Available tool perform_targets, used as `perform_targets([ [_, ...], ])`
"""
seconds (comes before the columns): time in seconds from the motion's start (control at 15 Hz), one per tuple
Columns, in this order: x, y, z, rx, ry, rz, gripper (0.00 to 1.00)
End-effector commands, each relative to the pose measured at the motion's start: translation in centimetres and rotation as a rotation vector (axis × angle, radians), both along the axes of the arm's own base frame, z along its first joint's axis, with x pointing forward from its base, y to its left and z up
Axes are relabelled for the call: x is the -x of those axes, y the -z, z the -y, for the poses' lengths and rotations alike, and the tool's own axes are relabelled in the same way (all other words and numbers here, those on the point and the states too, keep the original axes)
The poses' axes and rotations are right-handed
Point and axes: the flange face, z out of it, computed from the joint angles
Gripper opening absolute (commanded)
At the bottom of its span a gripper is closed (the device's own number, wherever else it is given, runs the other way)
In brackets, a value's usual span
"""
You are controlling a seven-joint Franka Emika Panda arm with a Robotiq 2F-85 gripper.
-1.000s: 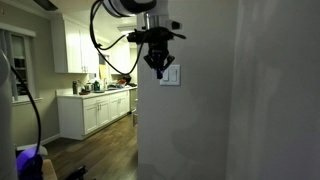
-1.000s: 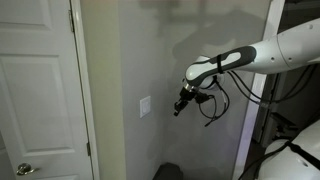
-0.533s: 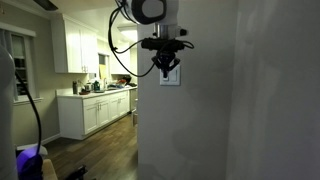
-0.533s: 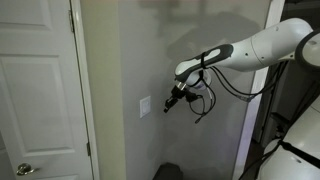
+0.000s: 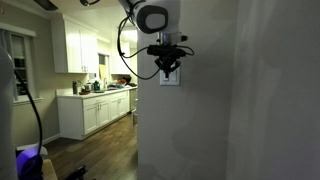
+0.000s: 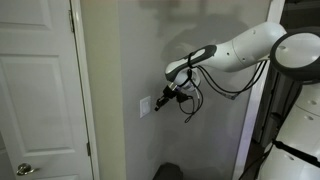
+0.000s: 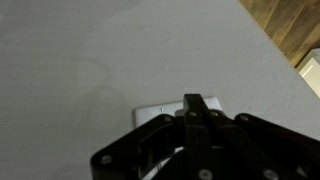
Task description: Flip the left switch on the wall
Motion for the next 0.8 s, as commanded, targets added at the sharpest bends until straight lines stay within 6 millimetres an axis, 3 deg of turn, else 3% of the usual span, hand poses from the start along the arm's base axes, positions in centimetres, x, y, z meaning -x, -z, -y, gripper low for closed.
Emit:
perform_targets([
  [0.0, -1.8, 0.6, -0.6, -0.004, 0.0, 0.044, 0.0],
  [0.73, -3.5, 1.2, -3.4, -0.014, -0.041, 0.038, 0.0],
])
